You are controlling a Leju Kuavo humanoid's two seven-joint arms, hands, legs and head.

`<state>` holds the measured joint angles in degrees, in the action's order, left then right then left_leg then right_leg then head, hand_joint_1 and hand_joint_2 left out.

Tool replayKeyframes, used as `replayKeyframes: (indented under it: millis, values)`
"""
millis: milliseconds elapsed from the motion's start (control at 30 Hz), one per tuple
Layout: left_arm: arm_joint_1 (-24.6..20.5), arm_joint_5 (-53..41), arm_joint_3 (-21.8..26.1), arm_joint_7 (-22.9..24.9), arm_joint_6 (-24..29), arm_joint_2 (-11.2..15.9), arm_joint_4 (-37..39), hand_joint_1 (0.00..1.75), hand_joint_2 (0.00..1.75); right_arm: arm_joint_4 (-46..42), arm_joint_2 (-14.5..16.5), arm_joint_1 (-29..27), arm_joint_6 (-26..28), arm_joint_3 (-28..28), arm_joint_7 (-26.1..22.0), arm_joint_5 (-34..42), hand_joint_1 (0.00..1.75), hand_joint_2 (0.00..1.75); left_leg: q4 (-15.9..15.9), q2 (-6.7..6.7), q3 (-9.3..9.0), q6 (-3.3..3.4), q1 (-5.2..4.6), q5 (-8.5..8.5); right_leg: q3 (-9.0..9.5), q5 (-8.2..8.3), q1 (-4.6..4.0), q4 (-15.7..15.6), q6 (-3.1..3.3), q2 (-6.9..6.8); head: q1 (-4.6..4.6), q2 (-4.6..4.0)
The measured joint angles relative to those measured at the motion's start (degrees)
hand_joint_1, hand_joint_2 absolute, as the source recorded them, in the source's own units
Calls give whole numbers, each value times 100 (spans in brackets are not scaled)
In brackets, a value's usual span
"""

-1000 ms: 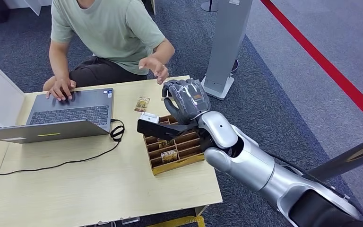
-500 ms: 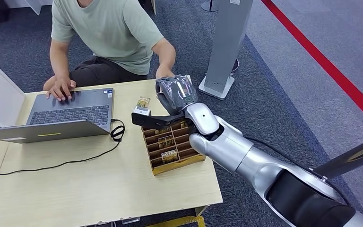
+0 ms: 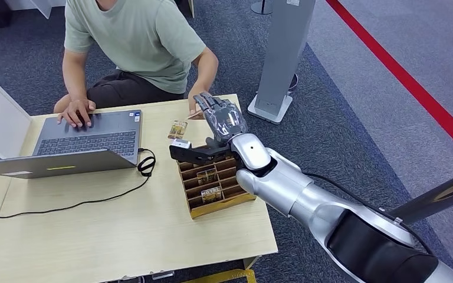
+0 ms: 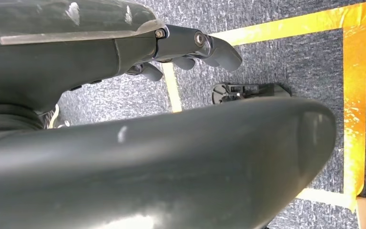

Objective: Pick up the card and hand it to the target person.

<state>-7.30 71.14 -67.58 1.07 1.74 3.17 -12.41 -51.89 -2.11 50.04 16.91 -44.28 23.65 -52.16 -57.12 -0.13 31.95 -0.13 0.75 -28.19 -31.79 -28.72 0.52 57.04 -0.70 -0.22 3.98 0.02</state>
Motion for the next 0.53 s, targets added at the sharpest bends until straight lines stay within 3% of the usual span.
replayKeyframes:
  millis: [133, 300, 533]
  values:
    - [22, 56, 0, -7, 36, -2, -1, 0, 0, -186, -25, 7, 62, 5, 44, 10, 0, 175, 0, 2, -1, 0, 0, 0, -2, 0, 0, 0, 0, 2, 1, 0]
    - [86, 160, 0, -44, 86, -2, 0, 0, 0, -1043, -215, -62, 99, 85, 229, 176, 0, 175, -2, 3, -5, 0, 0, 0, -3, 0, 0, -2, 0, 4, 3, 0]
    - [126, 306, 1, -74, 166, -1, 0, 0, 0, -2730, -726, -772, 467, 531, 100, 1323, 0, 175, -3, 2, -10, 1, -1, -1, 0, 0, 0, -9, 0, 2, 1, 0]
